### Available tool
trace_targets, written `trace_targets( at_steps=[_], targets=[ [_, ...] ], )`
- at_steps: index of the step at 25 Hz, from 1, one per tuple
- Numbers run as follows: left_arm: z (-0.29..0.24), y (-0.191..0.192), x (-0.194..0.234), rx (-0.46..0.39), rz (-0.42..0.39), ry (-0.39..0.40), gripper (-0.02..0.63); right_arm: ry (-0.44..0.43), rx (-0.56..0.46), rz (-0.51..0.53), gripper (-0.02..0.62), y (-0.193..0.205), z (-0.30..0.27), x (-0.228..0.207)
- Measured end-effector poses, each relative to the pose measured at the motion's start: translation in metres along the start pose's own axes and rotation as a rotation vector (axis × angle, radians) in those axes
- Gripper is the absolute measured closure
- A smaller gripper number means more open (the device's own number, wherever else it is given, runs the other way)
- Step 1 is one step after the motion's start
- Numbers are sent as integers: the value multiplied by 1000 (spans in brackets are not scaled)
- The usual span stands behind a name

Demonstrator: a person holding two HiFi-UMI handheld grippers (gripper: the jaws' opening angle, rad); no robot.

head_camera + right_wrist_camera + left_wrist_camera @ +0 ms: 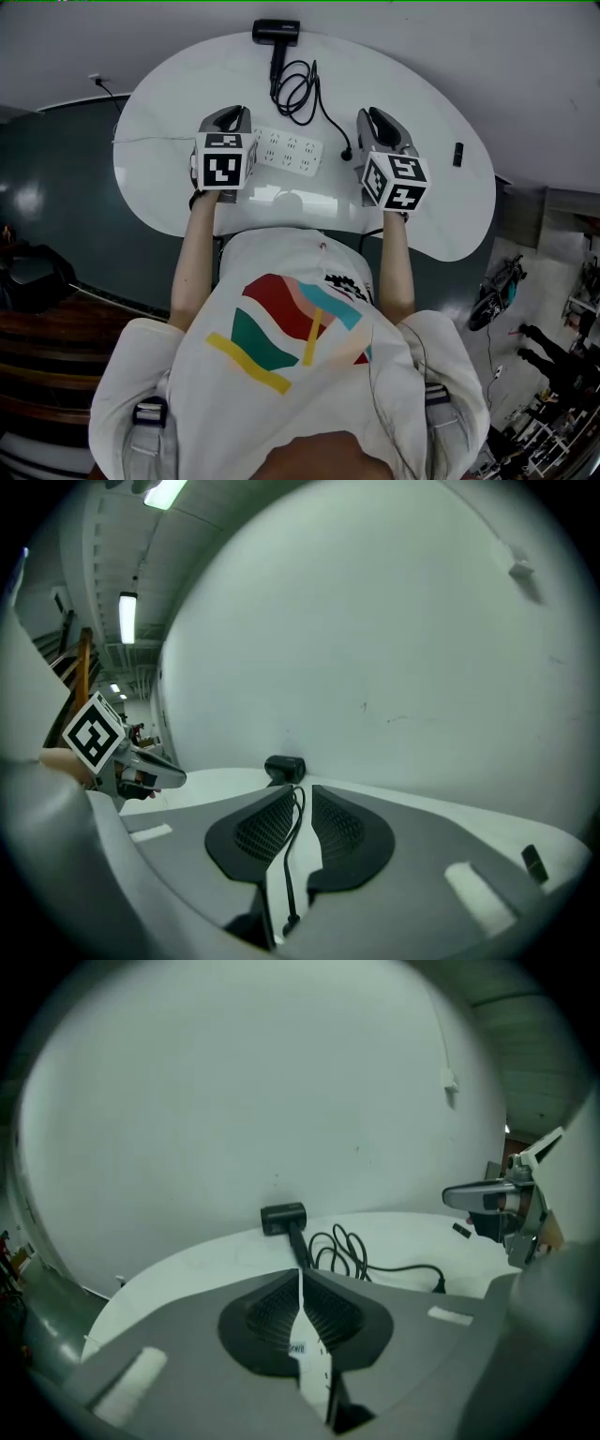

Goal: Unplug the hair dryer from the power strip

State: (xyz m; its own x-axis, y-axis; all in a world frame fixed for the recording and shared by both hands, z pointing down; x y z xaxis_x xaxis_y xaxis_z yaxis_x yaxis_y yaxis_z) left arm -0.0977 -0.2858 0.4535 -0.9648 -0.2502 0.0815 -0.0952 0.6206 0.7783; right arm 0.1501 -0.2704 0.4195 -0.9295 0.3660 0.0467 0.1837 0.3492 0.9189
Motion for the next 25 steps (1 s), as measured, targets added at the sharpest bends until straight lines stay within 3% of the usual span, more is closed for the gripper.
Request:
trace_targets(
  at_steps=[6,12,15,20,25],
  targets=[
    [42,-49,-21,-221,90,25,606,20,-154,5,548,-58,18,10],
    [94,-87,-46,-496,70,59,606,42,-265,24,581,-87,45,27],
    [110,-98,-56,-594,25,57,606,56,-296,74,581,-90,57,42],
    [123,-102,-66,-647,-10,78,606,78,-314,193,581,-92,67,65],
    [128,-93,-66,-620,87,134,606,59,-300,219,582,-92,70,77]
  ],
)
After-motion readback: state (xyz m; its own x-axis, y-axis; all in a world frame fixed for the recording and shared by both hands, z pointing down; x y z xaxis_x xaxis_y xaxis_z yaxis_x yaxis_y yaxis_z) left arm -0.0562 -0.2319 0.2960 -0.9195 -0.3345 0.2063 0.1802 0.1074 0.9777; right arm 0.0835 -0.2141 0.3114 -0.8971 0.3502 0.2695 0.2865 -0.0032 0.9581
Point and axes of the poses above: the fingertips, and each gripper's own axes: z backward along the fingers, x to its left, y out of its underside, the point moved 2 cm from there along z, backward along the fingers, and after that the axes turned 9 degrees about z, right-handed, at the moved point
